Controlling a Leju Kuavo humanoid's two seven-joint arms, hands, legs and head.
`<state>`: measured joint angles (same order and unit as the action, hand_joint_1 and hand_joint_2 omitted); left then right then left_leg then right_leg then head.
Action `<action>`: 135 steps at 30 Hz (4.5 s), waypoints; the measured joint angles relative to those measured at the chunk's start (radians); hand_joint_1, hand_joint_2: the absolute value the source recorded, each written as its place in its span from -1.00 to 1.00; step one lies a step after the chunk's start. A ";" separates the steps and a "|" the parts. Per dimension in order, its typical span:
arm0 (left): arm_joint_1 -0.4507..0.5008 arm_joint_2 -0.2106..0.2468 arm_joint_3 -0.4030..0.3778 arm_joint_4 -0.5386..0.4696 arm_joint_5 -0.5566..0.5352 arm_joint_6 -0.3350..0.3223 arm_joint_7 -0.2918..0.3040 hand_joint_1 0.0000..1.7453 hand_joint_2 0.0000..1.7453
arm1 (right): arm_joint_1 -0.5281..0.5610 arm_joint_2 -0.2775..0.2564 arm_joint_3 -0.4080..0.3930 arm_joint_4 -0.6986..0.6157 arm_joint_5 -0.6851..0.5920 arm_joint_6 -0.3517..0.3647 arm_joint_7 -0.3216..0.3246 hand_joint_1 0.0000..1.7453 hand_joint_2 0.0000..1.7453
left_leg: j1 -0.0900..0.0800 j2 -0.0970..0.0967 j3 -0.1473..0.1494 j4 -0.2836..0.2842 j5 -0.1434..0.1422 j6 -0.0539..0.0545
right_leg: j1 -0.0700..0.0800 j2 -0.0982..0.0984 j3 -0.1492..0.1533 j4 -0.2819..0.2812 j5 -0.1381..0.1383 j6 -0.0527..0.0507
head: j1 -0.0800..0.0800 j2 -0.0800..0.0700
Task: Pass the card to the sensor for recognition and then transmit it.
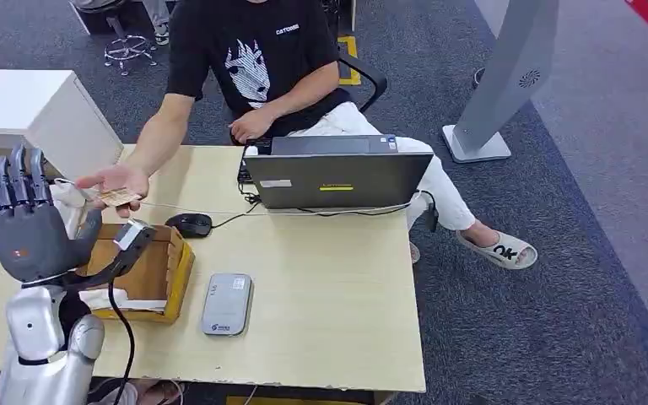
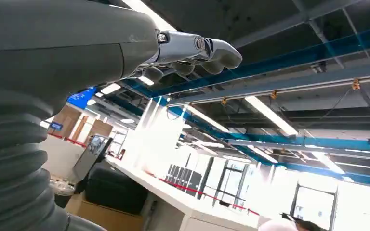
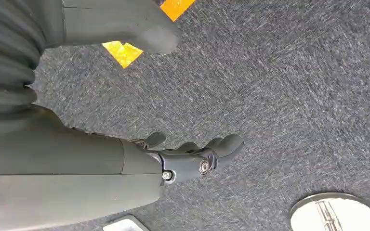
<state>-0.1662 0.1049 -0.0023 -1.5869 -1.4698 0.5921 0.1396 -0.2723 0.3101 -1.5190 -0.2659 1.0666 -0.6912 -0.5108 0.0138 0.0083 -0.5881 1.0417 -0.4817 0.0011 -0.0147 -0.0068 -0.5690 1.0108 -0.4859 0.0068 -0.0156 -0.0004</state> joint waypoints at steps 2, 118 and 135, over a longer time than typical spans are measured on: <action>0.004 -0.004 0.000 -0.003 0.010 0.000 -0.002 -1.00 1.00 | 0.000 0.000 0.000 0.000 -0.003 0.000 0.000 -1.00 1.00 | 0.000 0.000 0.000 0.000 0.000 0.000 | 0.000 0.000 0.000 0.000 0.000 0.000 | 0.000 0.000; 0.315 0.189 -0.065 -0.032 0.471 -0.587 -0.038 1.00 1.00 | 0.009 0.000 0.000 0.061 -0.073 0.000 0.012 -1.00 1.00 | 0.000 0.002 0.001 -0.001 -0.002 -0.001 | 0.000 0.003 0.000 0.000 -0.002 0.001 | 0.000 0.000; 0.322 0.203 -0.068 -0.042 0.629 -0.623 -0.122 1.00 1.00 | 0.009 0.000 0.000 0.068 -0.085 0.000 -0.003 -1.00 1.00 | 0.000 0.002 0.001 -0.001 -0.002 -0.001 | 0.000 0.003 0.000 0.000 -0.002 0.001 | 0.000 0.000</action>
<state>0.1562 0.3075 -0.0702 -1.6293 -0.8404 -0.0313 0.0179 -0.2636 0.3098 -1.5190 -0.1984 0.9819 -0.6909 -0.5138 0.0142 0.0103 -0.5875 1.0408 -0.4839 -0.0003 -0.0144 -0.0041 -0.5687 1.0106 -0.4884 0.0078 -0.0153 -0.0004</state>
